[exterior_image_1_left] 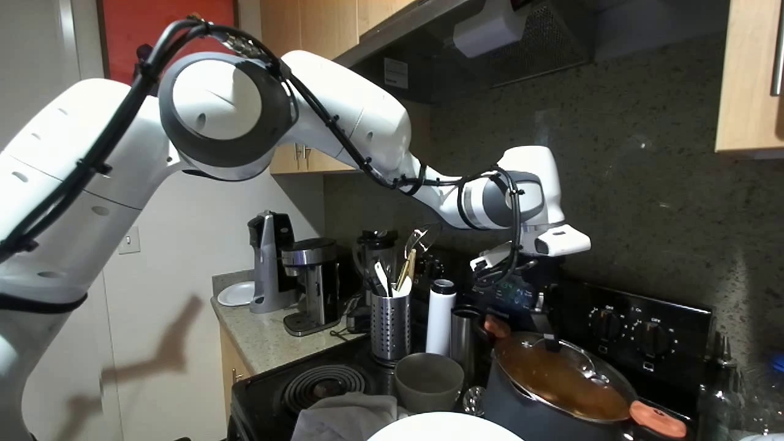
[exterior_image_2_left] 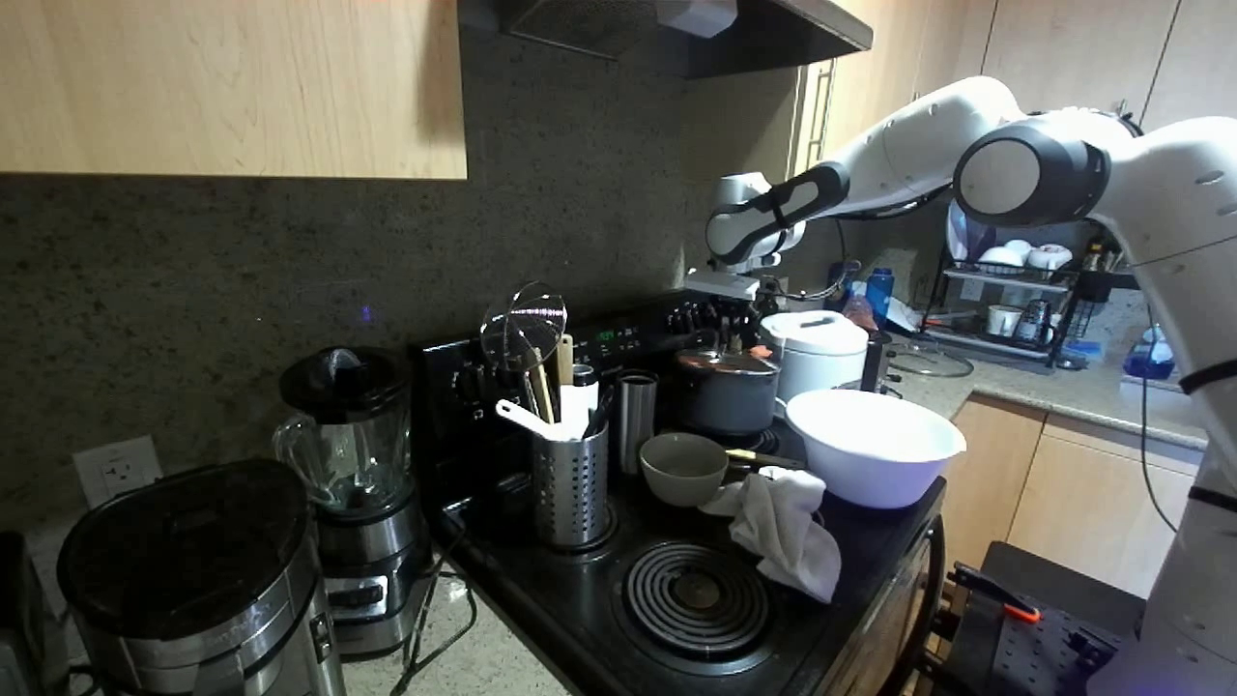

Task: Move the pot to the left

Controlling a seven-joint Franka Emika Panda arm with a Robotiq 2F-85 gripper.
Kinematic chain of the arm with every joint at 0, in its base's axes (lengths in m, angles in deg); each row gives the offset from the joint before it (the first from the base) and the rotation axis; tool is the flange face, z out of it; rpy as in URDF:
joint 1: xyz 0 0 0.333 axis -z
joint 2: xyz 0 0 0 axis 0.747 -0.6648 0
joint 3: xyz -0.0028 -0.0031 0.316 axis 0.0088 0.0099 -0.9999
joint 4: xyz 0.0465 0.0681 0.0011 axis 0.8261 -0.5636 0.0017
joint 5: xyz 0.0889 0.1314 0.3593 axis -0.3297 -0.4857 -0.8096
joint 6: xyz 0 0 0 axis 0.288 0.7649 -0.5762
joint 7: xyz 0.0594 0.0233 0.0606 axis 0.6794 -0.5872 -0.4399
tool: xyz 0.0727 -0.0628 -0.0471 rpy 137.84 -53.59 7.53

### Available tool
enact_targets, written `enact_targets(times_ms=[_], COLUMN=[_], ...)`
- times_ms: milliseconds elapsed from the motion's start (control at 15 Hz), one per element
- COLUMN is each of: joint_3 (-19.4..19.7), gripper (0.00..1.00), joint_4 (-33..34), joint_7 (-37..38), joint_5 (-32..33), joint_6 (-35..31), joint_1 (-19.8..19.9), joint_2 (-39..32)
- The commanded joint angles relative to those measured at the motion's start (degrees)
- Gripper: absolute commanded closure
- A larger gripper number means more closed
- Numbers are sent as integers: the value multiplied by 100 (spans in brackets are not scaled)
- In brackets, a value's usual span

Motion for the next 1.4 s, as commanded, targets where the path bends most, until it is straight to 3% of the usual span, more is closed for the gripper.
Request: enact_targets(times_ms=[0,667,1333], joint_3=[15,-117,-718], gripper=[96,96,96], joint_4=[-340,-1637,-3078], joint_7=[120,166,124], joint_5=[169,700,888], joint_6=[393,504,407], joint_1=[-118,-470,-541], joint_2=[636,1907,3121])
